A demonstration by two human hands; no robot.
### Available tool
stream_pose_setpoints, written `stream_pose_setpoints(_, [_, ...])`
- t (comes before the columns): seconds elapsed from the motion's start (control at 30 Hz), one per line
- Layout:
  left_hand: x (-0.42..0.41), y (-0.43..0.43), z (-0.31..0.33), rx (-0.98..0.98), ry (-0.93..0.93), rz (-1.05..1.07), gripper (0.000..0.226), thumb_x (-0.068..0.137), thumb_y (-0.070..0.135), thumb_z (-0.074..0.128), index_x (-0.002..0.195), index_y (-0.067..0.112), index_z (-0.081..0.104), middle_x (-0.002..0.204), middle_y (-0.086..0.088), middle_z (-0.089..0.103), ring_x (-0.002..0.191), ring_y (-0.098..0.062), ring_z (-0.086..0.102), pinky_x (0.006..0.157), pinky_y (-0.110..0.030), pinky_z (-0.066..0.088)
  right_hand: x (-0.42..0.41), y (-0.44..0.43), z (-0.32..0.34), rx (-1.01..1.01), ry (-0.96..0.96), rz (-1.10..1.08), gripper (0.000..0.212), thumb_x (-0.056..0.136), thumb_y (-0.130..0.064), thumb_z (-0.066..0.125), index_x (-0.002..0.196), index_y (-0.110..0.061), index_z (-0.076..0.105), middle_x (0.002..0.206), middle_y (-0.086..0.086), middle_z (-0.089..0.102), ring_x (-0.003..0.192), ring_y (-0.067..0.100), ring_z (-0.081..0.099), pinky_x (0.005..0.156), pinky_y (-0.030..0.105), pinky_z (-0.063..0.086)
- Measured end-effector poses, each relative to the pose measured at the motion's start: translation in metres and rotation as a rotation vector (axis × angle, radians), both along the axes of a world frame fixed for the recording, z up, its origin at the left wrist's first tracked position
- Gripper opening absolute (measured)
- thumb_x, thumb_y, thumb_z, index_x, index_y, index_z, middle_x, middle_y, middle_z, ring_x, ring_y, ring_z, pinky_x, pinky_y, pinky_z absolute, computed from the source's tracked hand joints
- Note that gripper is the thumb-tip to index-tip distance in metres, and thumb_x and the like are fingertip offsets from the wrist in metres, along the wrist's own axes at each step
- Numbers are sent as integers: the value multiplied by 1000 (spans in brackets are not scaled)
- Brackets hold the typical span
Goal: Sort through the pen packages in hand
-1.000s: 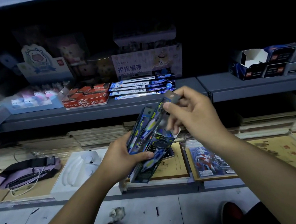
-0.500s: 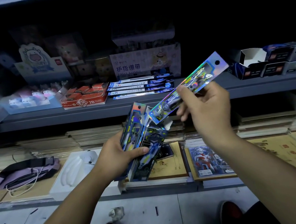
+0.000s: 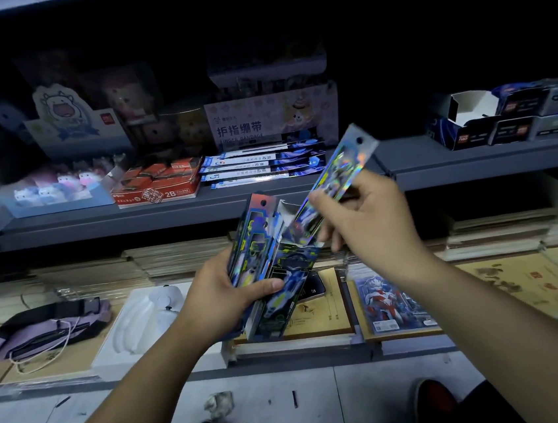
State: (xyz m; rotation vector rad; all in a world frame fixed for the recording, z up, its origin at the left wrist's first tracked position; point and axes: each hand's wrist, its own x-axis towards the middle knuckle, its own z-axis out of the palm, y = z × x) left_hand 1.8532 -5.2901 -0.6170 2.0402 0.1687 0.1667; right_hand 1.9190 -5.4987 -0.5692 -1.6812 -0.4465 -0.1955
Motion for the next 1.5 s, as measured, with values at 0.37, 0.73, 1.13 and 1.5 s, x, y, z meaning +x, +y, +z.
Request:
stream_pose_setpoints(0.37, [2, 3, -4, 68, -38, -37, 44, 71, 27, 91, 109, 32, 68, 98, 23, 76, 90, 3, 72, 80, -23, 57, 1, 5, -8, -412, -18, 138, 23, 103, -36, 56, 91, -20, 70, 79, 3, 75, 49, 17, 64, 54, 39, 54])
stream_pose_setpoints(0.73, [3, 4, -7, 121, -35, -38, 48, 71, 32, 91, 113, 31, 67, 99, 18, 77, 90, 1, 72, 79, -25, 59, -3, 4, -8, -542, -68, 176, 15, 99, -19, 64, 84, -22, 60, 64, 5, 66, 36, 23, 61, 39, 32, 49])
stream_pose_setpoints(1.13, [3, 8, -16, 224, -18, -75, 38, 73, 30, 91, 103, 31, 67, 79, 21, 73, 67, 5, 65, 61, -18, 48, -11, 10, -11, -760, 161, 413, 34, 105, -29, 36, 75, -14, 44, 42, 4, 46, 36, 21, 59, 50, 34, 44])
stream_pose_setpoints(1.5, [6, 6, -10, 175, -35, -36, 47, 71, 34, 91, 110, 35, 66, 93, 25, 75, 86, 5, 71, 69, -13, 51, -13, 6, -5, -672, -41, 296, 4, 106, -27, 48, 108, -25, 48, 84, 9, 66, 37, 13, 55, 38, 31, 49])
